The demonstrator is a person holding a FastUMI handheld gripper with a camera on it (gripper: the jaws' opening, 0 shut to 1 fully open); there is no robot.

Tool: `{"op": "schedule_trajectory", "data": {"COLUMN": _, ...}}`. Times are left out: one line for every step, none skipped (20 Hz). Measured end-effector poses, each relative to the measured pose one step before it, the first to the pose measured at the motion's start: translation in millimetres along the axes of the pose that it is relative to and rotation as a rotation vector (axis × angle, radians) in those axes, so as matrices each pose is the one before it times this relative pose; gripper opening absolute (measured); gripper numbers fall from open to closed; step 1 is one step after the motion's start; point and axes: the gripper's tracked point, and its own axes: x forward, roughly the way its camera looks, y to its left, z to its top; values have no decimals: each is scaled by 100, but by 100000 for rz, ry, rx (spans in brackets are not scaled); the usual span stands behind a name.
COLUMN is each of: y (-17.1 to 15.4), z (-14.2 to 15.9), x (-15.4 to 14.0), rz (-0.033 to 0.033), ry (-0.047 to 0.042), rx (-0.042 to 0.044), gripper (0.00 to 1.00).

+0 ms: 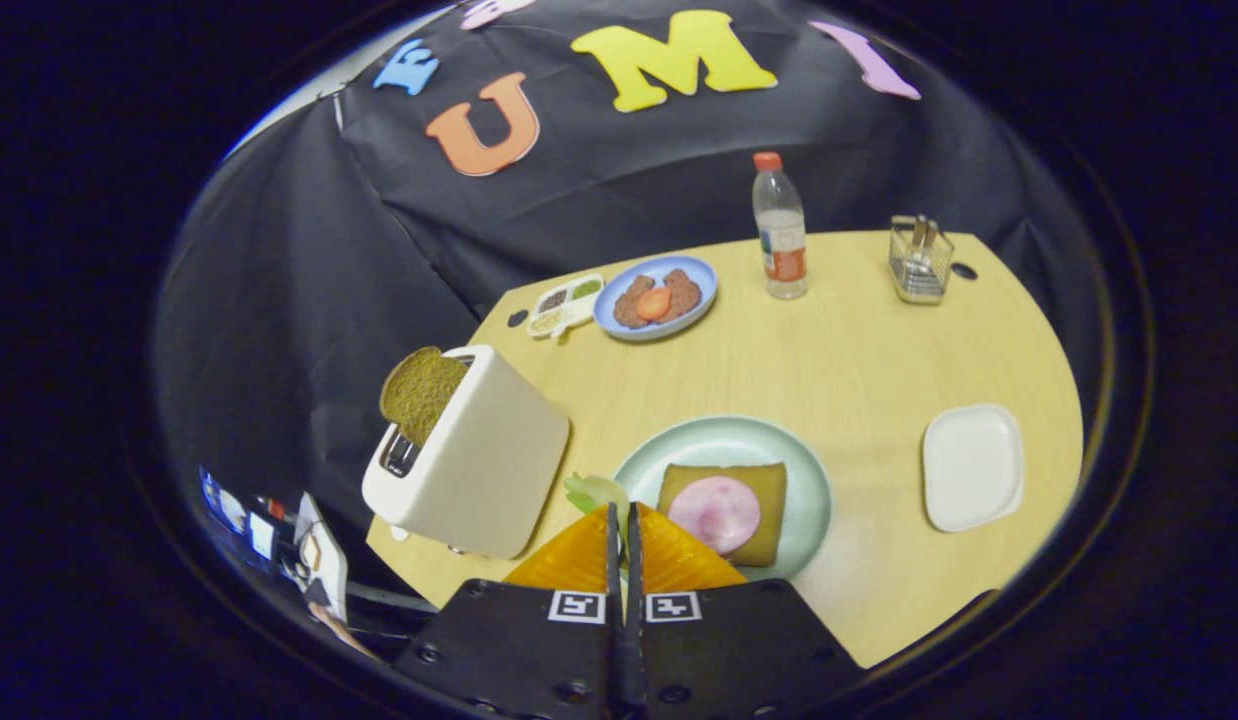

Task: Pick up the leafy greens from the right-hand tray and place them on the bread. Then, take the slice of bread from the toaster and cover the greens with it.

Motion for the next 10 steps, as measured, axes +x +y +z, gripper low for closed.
{"op": "schedule_trajectory", "data": {"y": -873, "z": -241, "x": 807, "rz": -2928, "ry": 397, "rx": 2244, "gripper": 0}}
{"op": "schedule_trajectory", "data": {"y": -1109, "z": 56, "x": 937, "rz": -3848, "ry": -250, "rx": 1024, "gripper": 0}}
{"op": "schedule_trajectory", "data": {"y": -1077, "z": 195, "x": 861, "rz": -4386, "ry": -619, "rx": -459, "gripper": 0}}
{"op": "schedule_trajectory", "data": {"y": -1061, "z": 295, "x": 725, "rz": -4101, "ry": -556, "rx": -1202, "gripper": 0}}
{"op": "schedule_trajectory", "data": {"y": -809, "z": 189, "x": 797, "rz": -3741, "ry": -476, "rx": -2196, "gripper": 0}}
{"op": "schedule_trajectory", "data": {"y": -514, "z": 331, "x": 652, "rz": -2710, "ry": -666, "rx": -2503, "gripper": 0}}
{"op": "schedule_trajectory", "data": {"y": -741, "z": 425, "x": 467, "rz": -3324, "ry": -747, "rx": -2913, "gripper": 0}}
{"op": "schedule_trajectory", "data": {"y": -244, "z": 541, "x": 194, "rz": -994, "ry": -1256, "rx": -1704, "gripper": 0}}
{"op": "schedule_trajectory", "data": {"y": -17, "z": 227, "x": 651, "rz": -764, "ry": -128, "rx": -1115, "gripper": 0}}
{"op": "schedule_trajectory", "data": {"y": -78, "z": -61, "x": 651, "rz": -589, "ry": 971, "rx": -415, "gripper": 1}}
